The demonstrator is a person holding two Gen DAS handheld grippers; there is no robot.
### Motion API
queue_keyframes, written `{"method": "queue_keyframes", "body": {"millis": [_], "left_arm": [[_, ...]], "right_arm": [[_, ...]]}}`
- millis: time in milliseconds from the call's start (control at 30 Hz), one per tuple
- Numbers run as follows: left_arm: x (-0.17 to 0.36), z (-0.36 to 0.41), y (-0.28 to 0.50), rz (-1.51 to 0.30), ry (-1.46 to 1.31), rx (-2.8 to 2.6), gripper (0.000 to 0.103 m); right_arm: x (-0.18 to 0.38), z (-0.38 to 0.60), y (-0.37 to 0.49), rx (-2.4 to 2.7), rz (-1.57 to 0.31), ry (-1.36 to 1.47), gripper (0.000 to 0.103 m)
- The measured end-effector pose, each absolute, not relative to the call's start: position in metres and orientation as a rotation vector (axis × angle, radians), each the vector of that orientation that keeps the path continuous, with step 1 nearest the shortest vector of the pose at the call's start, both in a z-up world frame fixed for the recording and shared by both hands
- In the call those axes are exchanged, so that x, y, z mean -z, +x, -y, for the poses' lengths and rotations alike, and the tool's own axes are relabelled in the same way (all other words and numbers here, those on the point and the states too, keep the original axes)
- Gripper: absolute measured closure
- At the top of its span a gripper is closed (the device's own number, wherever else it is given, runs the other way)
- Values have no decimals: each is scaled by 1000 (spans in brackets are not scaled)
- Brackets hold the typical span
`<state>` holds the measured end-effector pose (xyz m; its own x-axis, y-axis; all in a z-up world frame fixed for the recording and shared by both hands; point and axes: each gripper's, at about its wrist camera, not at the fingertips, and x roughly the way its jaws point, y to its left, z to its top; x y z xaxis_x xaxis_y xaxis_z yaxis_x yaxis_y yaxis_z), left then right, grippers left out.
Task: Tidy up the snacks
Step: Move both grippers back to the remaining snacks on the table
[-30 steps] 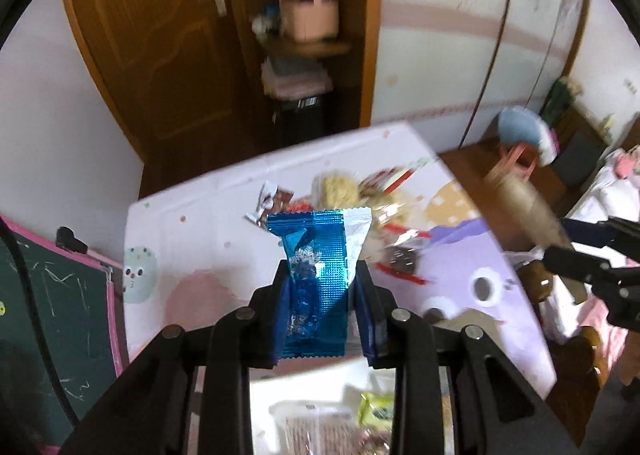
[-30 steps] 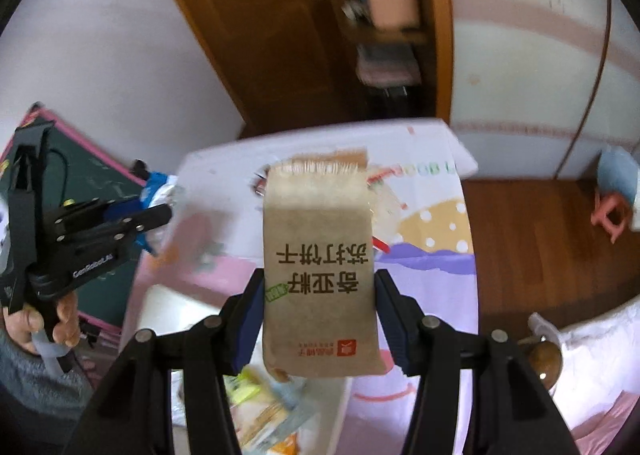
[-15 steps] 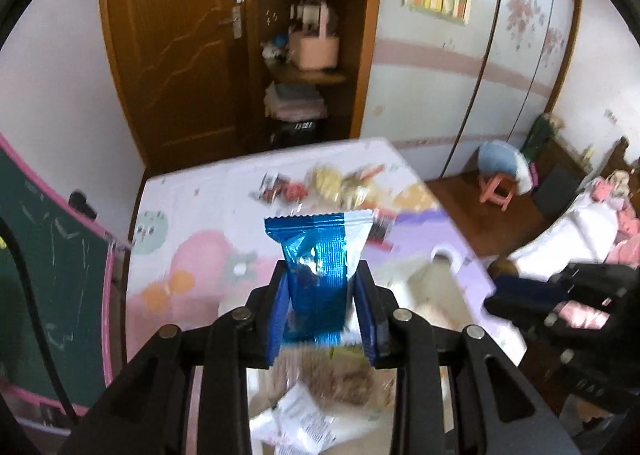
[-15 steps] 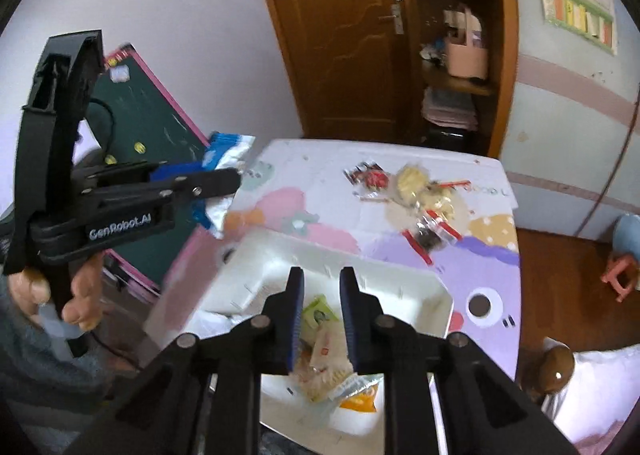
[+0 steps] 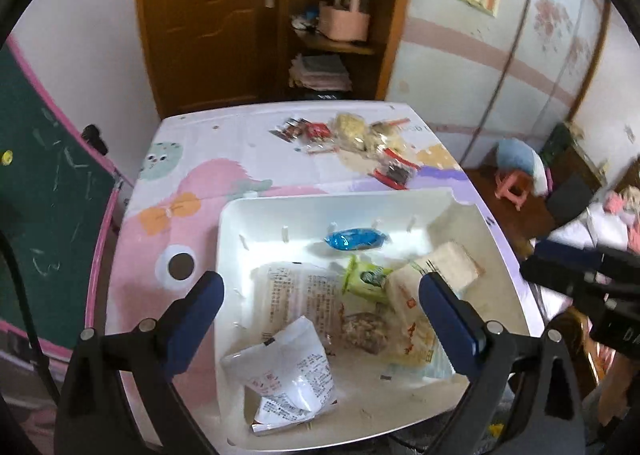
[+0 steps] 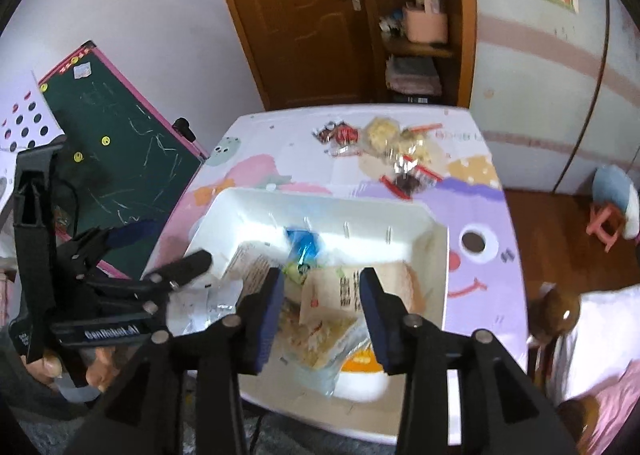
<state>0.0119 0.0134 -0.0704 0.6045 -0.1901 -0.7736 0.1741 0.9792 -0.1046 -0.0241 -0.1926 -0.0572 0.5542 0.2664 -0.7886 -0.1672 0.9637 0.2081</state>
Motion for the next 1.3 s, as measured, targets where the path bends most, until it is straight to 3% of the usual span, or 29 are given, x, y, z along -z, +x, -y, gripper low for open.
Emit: {"method": "queue_keyframes", "body": {"millis": [533,1000,1300], "left_arm": [[57,4,-2,-808,46,192,5],[71,22,30,-854,84,176,5],[53,27,64,-824,144,185,5]], "right_arm": [[83,188,-21,-294,-1060,186,63],[106,204,7,-300,-1111,245,63],[95,224,49,-231,-1091,196,63]]}}
